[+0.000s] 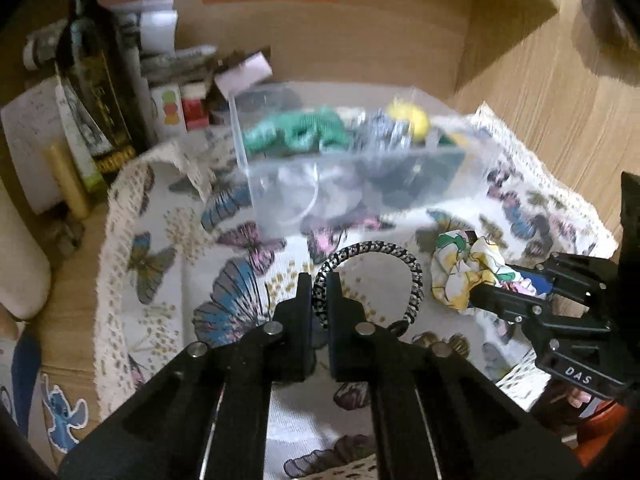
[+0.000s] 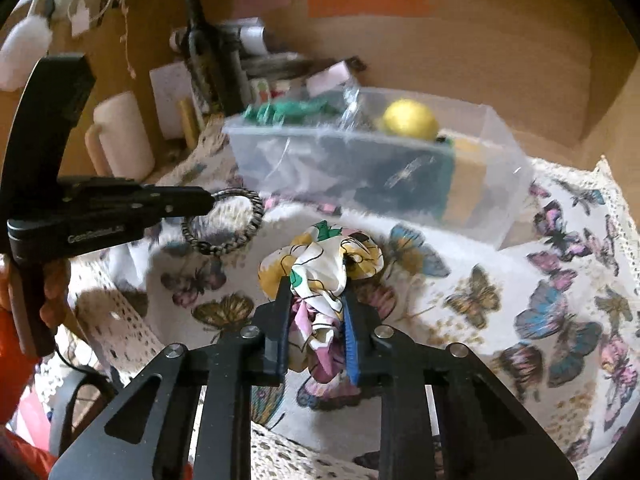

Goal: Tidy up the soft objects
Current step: 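Grasp the black beaded bracelet with left tool while right tool grasps the floral scrunchie, then drop the bracelet into the box with left tool while right tool drops the scrunchie in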

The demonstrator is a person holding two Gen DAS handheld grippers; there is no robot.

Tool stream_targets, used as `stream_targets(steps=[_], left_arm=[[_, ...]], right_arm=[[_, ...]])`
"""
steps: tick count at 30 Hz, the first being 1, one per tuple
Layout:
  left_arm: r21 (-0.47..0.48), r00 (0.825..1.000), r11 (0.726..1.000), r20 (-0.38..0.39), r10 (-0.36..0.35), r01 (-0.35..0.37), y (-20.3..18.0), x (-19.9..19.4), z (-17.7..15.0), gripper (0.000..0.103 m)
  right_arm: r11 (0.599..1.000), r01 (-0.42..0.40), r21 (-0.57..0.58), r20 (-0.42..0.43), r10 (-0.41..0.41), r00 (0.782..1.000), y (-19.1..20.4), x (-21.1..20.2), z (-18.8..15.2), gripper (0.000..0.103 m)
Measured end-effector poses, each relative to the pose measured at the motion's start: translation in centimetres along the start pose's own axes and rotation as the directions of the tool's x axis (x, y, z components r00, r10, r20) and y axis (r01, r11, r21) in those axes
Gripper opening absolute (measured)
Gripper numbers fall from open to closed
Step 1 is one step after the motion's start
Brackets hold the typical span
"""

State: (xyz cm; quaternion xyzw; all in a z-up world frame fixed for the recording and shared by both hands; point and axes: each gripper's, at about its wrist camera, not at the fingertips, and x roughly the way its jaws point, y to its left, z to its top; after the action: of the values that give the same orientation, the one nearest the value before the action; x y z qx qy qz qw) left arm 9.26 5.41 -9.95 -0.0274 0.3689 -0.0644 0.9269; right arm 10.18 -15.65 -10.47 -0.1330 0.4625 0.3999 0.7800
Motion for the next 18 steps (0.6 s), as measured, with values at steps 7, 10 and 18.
stream_targets(steps=[7,10,18], left_arm=[[-0.017,0.992,1.000,0.128,-0.012,0.015,-0.3,-3.2,2.4,0.005],[-0.023,0.985,1.000,0.171,-0.016,0.021,-0.4,-4.0,3.5,0.005],[-0.029,0.970,0.999,0.242,-0.017,0.025,-0.8,-5.4,6.8,0.005]], right_arm=[[0.999,0.049,0.014,0.107,-0.050,0.993,-1.4,-2.9,2.5,0.019],[0.997,0.074,0.016,0.152,-0.076,0.986,-2.1,-3.9,3.8,0.019],[0.989,0.150,0.021,0.257,-0.150,0.955,-3.6,-6.0,7.1,0.019]])
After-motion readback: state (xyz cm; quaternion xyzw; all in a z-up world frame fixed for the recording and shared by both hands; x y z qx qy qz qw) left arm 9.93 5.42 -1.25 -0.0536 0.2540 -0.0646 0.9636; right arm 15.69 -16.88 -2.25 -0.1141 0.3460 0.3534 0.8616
